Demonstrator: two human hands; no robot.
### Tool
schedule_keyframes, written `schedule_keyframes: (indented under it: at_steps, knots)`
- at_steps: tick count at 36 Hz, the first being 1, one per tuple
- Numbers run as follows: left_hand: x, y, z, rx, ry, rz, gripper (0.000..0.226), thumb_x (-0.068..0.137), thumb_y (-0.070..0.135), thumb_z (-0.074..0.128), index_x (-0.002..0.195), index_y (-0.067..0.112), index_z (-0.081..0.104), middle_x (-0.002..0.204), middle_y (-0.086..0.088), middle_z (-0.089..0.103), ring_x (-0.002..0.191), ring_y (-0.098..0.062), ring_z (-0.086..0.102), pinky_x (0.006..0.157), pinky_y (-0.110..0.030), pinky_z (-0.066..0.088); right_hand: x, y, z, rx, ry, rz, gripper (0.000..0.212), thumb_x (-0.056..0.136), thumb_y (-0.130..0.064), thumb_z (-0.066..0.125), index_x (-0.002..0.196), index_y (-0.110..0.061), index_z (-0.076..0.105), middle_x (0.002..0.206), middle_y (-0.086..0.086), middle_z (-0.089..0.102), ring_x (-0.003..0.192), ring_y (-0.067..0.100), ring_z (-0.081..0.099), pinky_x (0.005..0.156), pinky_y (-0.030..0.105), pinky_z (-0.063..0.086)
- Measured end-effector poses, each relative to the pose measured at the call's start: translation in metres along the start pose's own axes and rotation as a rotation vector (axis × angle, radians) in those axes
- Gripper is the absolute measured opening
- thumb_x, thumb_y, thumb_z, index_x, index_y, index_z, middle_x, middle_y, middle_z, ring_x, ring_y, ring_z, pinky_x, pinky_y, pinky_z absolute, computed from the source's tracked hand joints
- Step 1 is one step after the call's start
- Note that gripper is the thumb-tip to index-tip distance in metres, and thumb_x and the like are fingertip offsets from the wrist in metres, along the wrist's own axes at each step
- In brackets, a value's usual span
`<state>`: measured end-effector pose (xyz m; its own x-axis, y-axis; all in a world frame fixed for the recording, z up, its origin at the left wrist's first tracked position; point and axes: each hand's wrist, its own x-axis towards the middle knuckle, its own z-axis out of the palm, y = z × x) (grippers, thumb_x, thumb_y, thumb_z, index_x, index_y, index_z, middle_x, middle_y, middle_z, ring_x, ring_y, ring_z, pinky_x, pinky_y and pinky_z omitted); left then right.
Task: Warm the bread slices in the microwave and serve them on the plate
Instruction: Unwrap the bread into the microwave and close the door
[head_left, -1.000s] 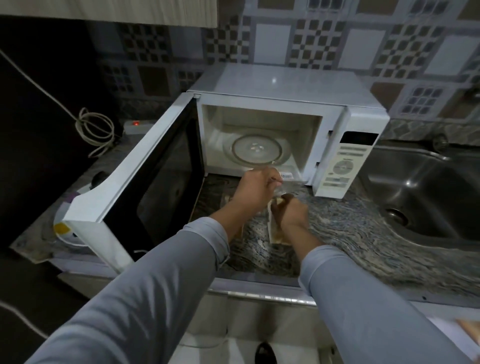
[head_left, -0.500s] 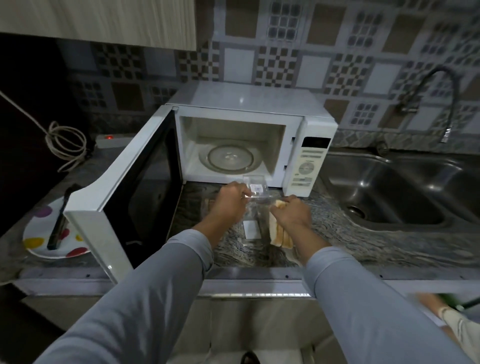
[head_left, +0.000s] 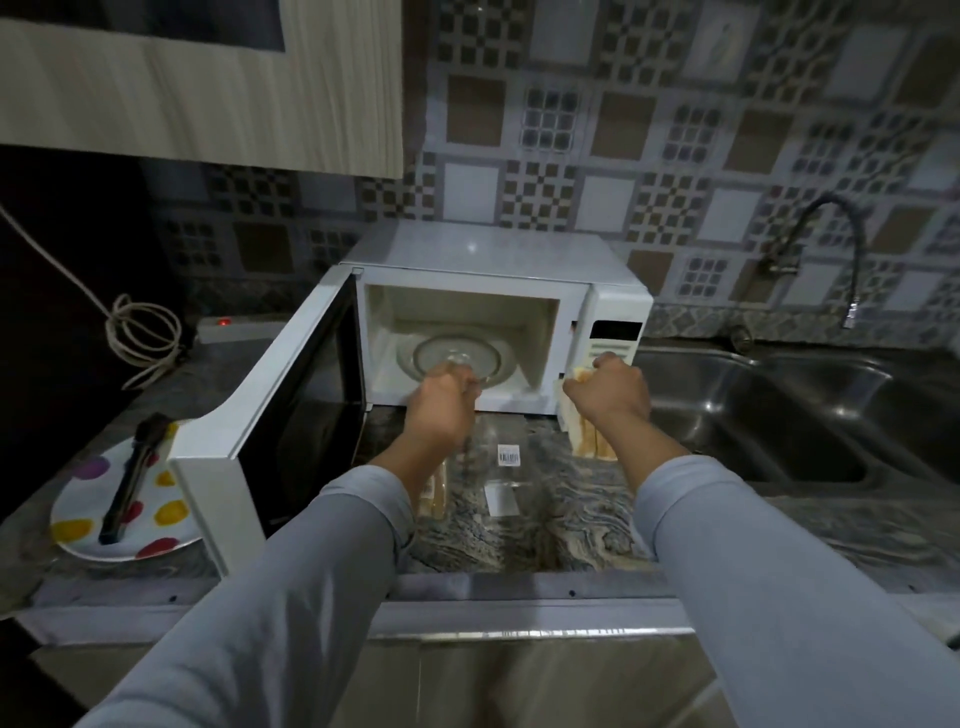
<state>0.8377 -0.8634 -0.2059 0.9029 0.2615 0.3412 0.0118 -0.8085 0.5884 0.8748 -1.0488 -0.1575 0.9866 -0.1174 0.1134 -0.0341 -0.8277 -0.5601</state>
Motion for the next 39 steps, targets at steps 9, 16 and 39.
schedule_keyframes:
  at_steps: [9, 16, 39]
  knots:
    - [0.064, 0.006, -0.019, 0.085, 0.253, 0.159, 0.034, 0.095, 0.013, 0.046, 0.128, 0.011, 0.056, 0.133, -0.011, 0.051, 0.124, -0.028, 0.047, 0.104, -0.036, 0.040, 0.045, -0.042, 0.022, 0.117, -0.067, -0.025, 0.048, 0.080, -0.041, 0.065, 0.114, -0.008, 0.062, 0.124, 0.012, 0.061, 0.110, 0.032, 0.058, 0.079, 0.028, 0.045]
    - [0.123, 0.002, -0.025, 0.301, 0.255, 0.183, 0.043, 0.100, 0.021, 0.037, 0.143, 0.015, 0.040, 0.153, -0.006, 0.032, 0.146, -0.022, 0.020, 0.119, -0.038, 0.020, 0.092, -0.063, 0.057, 0.196, -0.152, -0.015, 0.045, 0.085, -0.041, 0.063, 0.114, -0.007, 0.061, 0.116, 0.011, 0.064, 0.106, 0.030, 0.060, 0.077, 0.029, 0.045]
    - [0.194, -0.049, 0.011, 0.507, 0.444, 0.259, 0.040, 0.094, 0.035, 0.034, 0.120, 0.023, 0.063, 0.119, 0.003, 0.064, 0.108, -0.018, 0.056, 0.091, -0.033, 0.024, 0.210, -0.087, 0.183, 0.093, -0.281, -0.256, 0.031, 0.097, -0.026, 0.044, 0.110, -0.006, 0.064, 0.116, 0.018, 0.063, 0.110, 0.036, 0.057, 0.094, 0.040, 0.046]
